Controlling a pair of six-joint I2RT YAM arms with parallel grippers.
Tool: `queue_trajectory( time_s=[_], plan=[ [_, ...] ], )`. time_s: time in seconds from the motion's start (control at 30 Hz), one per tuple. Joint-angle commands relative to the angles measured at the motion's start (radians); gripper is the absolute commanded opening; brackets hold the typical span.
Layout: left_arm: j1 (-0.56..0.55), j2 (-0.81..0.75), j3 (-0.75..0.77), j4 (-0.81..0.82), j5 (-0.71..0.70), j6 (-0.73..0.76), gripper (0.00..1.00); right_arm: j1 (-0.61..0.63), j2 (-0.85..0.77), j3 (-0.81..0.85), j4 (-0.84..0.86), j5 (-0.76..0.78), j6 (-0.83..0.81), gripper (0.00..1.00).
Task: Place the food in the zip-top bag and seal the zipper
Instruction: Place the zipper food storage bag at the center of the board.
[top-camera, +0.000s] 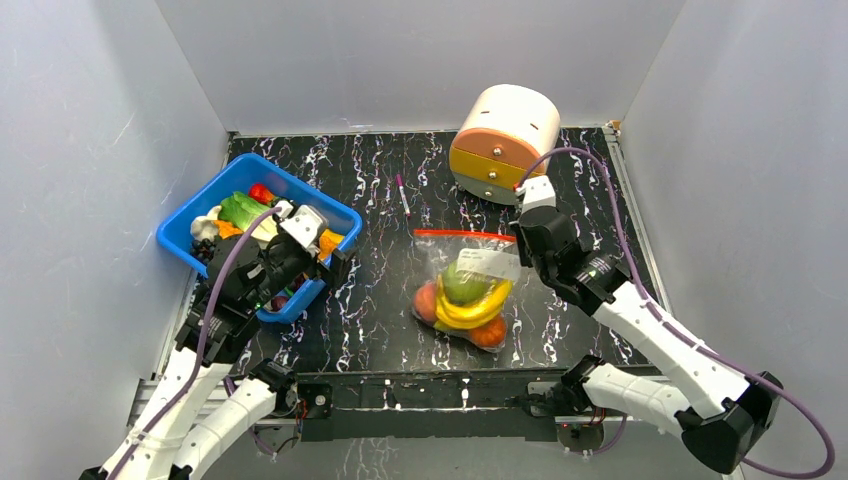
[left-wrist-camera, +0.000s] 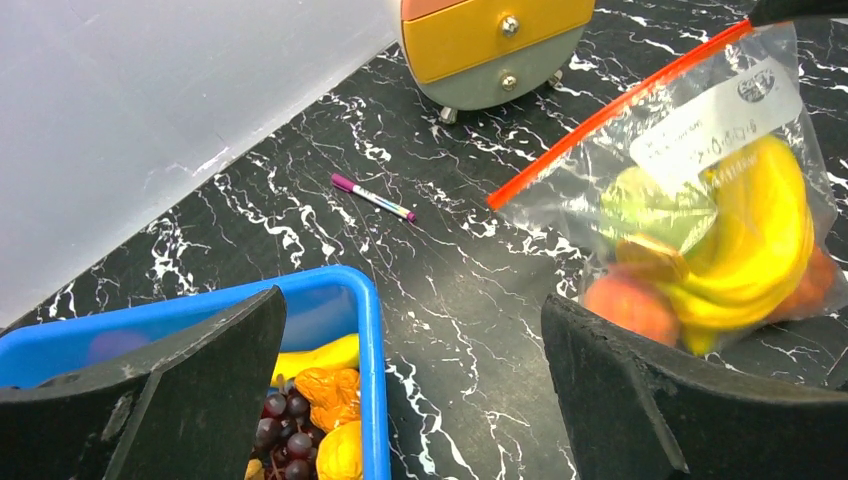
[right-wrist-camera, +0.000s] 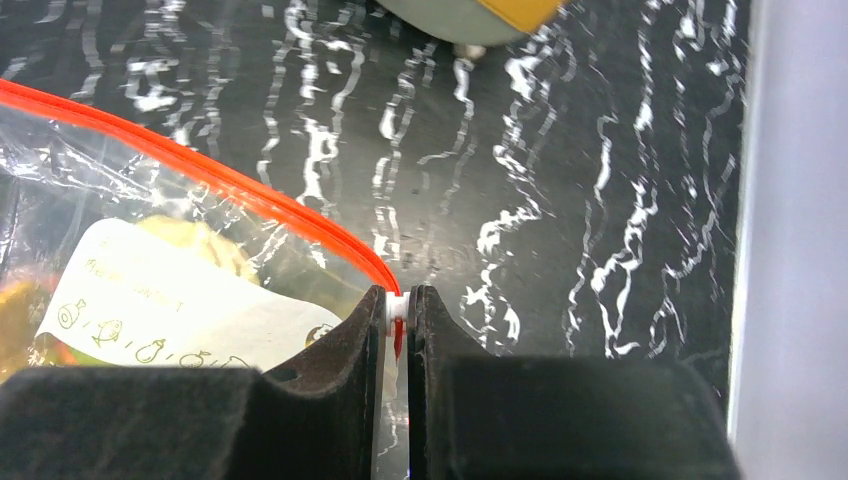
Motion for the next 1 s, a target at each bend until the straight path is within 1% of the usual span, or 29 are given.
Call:
queue_trajectory(
  time_s=[0.0, 0.13, 0.3, 0.33, 0.47, 0.57, 0.67, 0.73, 0.77, 0.83, 0.87, 0.97],
  plan=[
    [0.002, 0.014, 0.008, -0.021, -0.038, -0.020, 0.98, -0.113, 0.010, -0.036, 0.090, 0.061, 0.037, 0.00],
    [0.001, 0.005, -0.007, -0.020, -0.064, -0.071, 0.98, -0.216, 0.032, -0.069, 0.140, 0.027, 0.043, 0.00],
    [0.003, -0.002, -0.007, -0.022, -0.064, -0.158, 0.98, -0.292, 0.068, -0.084, 0.165, 0.096, 0.050, 0.00],
    [0.002, -0.005, -0.007, -0.027, -0.072, -0.172, 0.98, -0.295, 0.071, -0.077, 0.161, 0.095, 0.054, 0.04],
    [0.002, -0.020, -0.010, -0.039, -0.121, -0.226, 0.98, -0.295, 0.072, -0.017, 0.122, 0.081, 0.078, 0.29],
    [0.001, -0.035, -0.009, -0.040, -0.139, -0.277, 0.99, -0.295, 0.054, 0.036, 0.080, 0.064, 0.102, 0.46],
    [0.002, -0.032, 0.002, -0.046, -0.150, -0.323, 0.98, -0.295, 0.035, 0.082, 0.021, 0.012, 0.121, 0.66],
    [0.002, -0.017, 0.020, -0.071, -0.139, -0.329, 0.98, -0.296, 0.024, 0.116, -0.017, -0.046, 0.149, 0.72],
    [0.002, -0.007, 0.031, -0.085, -0.145, -0.344, 0.98, -0.295, 0.017, 0.131, -0.034, -0.085, 0.163, 0.77],
    [0.002, 0.019, 0.060, -0.118, -0.207, -0.407, 0.98, -0.295, -0.006, 0.150, -0.049, -0.157, 0.182, 0.96],
    [0.002, 0.037, 0.074, -0.138, -0.258, -0.454, 0.98, -0.295, -0.021, 0.153, -0.051, -0.193, 0.187, 0.98],
    [0.002, 0.094, 0.129, -0.223, -0.386, -0.585, 0.98, -0.295, -0.069, 0.156, -0.051, -0.283, 0.204, 0.98]
  ],
)
